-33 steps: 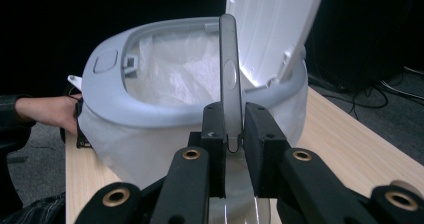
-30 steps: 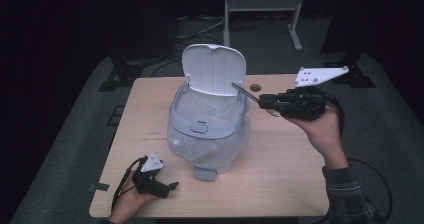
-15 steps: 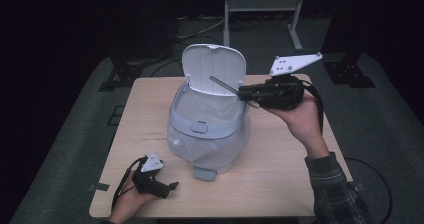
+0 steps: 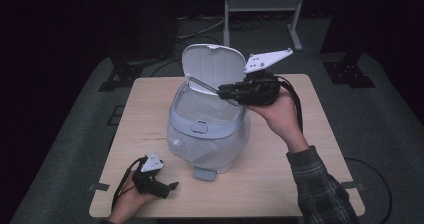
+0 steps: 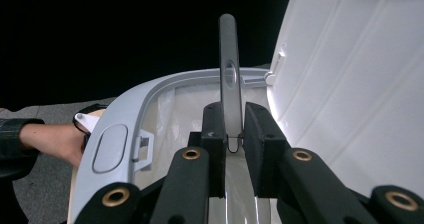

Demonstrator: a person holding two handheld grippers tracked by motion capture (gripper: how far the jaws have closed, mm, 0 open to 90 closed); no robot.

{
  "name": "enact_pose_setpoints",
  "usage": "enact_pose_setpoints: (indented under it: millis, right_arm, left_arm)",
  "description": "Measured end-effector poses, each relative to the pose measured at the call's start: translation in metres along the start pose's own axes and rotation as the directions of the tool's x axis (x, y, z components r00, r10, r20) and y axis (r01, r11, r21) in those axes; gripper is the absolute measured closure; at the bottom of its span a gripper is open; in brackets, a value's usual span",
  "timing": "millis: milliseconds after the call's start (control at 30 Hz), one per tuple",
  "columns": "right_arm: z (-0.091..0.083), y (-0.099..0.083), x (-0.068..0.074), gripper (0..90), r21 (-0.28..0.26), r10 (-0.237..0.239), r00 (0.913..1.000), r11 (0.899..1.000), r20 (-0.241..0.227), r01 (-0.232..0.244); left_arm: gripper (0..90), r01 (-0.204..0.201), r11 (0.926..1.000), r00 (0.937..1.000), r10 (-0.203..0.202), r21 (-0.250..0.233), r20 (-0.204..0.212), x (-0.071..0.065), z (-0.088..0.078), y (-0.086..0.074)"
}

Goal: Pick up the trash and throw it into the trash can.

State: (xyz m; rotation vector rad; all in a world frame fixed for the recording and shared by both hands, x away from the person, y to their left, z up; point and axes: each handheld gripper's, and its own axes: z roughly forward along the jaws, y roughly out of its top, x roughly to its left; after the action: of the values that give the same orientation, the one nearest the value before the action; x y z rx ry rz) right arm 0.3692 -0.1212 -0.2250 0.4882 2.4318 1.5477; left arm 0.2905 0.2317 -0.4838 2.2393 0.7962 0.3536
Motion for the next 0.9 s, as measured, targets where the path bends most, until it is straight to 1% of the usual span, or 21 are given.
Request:
enact_pose_setpoints:
  millis: [333,633,667,700,733,800,900]
  right_arm:
    - [0.022,0.002,-0.002,79.1,0.021,-0.001,0.9998,1.0,-0.019,0.002]
    - [0.03,0.001,0.0,78.6,0.035,-0.006,0.9997,0.999,-0.024,0.007]
    - [0.031,0.001,0.0,78.1,0.035,-0.008,0.9996,0.999,-0.026,0.009]
    - [0.032,0.001,0.001,72.5,0.036,-0.01,0.9996,0.999,-0.027,0.011]
    - [0.032,0.001,0.001,70.0,0.036,-0.01,0.9997,0.999,-0.023,0.011]
    - [0.033,0.001,0.001,67.7,0.04,-0.017,0.9996,0.999,-0.021,0.018]
    - [0.032,0.0,0.001,68.8,0.041,-0.013,0.9997,0.999,-0.018,0.014]
  left_arm:
    - [0.0,0.0,1.0,1.0,0.0,0.0,0.0,0.0,0.0,0.0]
    - [0.0,0.0,1.0,1.0,0.0,0.0,0.0,0.0,0.0,0.0]
    - [0.0,0.0,1.0,1.0,0.0,0.0,0.0,0.0,0.0,0.0]
    - [0.0,0.0,1.0,1.0,0.0,0.0,0.0,0.0,0.0,0.0]
    - [0.0,0.0,1.0,1.0,0.0,0.0,0.0,0.0,0.0,0.0]
    - [0.0,0.0,1.0,1.0,0.0,0.0,0.0,0.0,0.0,0.0]
    - [0.0,0.0,1.0,1.0,0.0,0.0,0.0,0.0,0.0,0.0]
